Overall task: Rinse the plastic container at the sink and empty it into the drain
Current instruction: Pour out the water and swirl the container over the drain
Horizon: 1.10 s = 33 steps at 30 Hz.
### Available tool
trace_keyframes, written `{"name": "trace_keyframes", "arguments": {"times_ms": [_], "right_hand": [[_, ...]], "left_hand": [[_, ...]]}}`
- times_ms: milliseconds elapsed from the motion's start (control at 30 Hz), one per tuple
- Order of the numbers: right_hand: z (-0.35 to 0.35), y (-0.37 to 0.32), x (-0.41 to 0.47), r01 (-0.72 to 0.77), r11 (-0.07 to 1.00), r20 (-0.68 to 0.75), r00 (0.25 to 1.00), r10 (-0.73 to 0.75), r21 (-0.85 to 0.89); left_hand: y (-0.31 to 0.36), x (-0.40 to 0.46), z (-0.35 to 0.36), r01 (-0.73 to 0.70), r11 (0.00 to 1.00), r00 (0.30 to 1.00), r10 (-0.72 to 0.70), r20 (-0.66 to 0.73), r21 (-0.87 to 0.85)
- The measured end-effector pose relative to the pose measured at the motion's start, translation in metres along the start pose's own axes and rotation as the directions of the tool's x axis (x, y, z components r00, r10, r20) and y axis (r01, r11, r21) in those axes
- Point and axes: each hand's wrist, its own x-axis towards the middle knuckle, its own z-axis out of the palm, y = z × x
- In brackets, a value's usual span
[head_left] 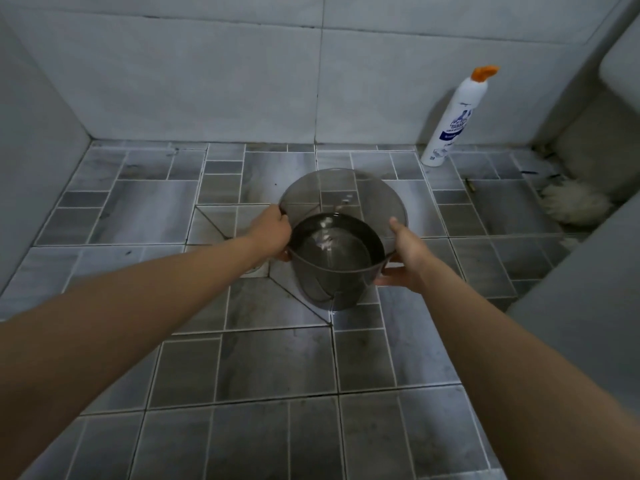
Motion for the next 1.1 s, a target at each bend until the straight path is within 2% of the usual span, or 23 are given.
{"name": "trace_keyframes", "arguments": {"times_ms": [233,367,600,733,833,933,1100], "right_hand": [[-0.001,0.010,0.001,0.067,0.993,0.027,0.997,-0.070,0.099],[-0.001,0.011,-0.005,0.062,0.995,0.024,0.998,-0.064,0.075],[0.007,0.020,-0.007,-0.093,0.994,0.104,0.991,0.087,0.051],[0.015,0.020,-0.003,-0.144,0.979,0.185,0.976,0.116,0.145],[0.016,0.024,0.002,-0.158,0.978,0.162,0.977,0.135,0.138],[0.020,0.030,0.007,-0.185,0.963,0.218,0.966,0.142,0.195],[0.034,0.038,0.027,-0.115,0.948,0.125,0.989,0.081,0.296]], "left_hand": [[-0.006,0.003,-0.005,-0.096,0.995,0.995,0.096,0.017,-0.014],[-0.008,0.000,-0.009,-0.089,0.996,0.996,0.090,0.022,-0.031],[-0.019,0.005,-0.026,-0.015,0.984,0.999,0.020,0.026,-0.178],[-0.022,0.008,-0.034,0.014,0.974,0.999,-0.005,0.041,-0.228],[-0.022,0.011,-0.041,0.021,0.972,0.997,-0.004,0.073,-0.234],[-0.027,0.016,-0.047,0.041,0.950,0.998,-0.022,0.063,-0.310],[-0.036,0.019,-0.051,0.044,0.922,0.999,-0.041,0.015,-0.384]]}}
